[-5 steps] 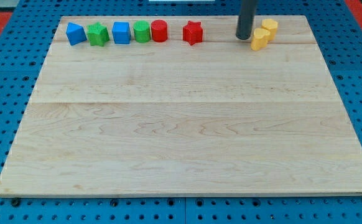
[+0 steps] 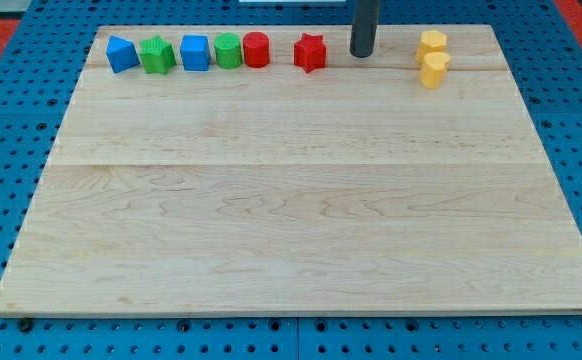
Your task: Slide red star at the bottom of yellow heart
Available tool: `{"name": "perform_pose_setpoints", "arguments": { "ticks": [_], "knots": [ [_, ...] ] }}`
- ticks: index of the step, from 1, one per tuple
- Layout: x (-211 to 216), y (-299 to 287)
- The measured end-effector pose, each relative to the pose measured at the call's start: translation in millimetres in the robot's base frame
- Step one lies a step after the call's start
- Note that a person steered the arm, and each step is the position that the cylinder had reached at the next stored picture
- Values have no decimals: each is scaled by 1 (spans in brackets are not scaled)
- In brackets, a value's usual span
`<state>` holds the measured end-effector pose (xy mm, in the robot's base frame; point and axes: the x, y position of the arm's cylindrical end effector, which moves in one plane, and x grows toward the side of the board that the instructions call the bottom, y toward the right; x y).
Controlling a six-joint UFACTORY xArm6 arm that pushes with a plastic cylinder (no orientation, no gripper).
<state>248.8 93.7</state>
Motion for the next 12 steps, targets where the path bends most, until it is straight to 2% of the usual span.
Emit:
{"name": "perform_pose_setpoints", "arguments": {
  "ticks": [1, 2, 3, 4, 6, 7, 8, 9, 10, 11, 12],
  "knots": [
    [-32, 0],
    [-55, -26],
    [-44, -70],
    [-44, -71],
    [-2, -70],
    [-24, -64],
    [-15, -85],
    [11, -94],
    [62, -66],
    [58, -83],
    [79, -78]
  ]
}}
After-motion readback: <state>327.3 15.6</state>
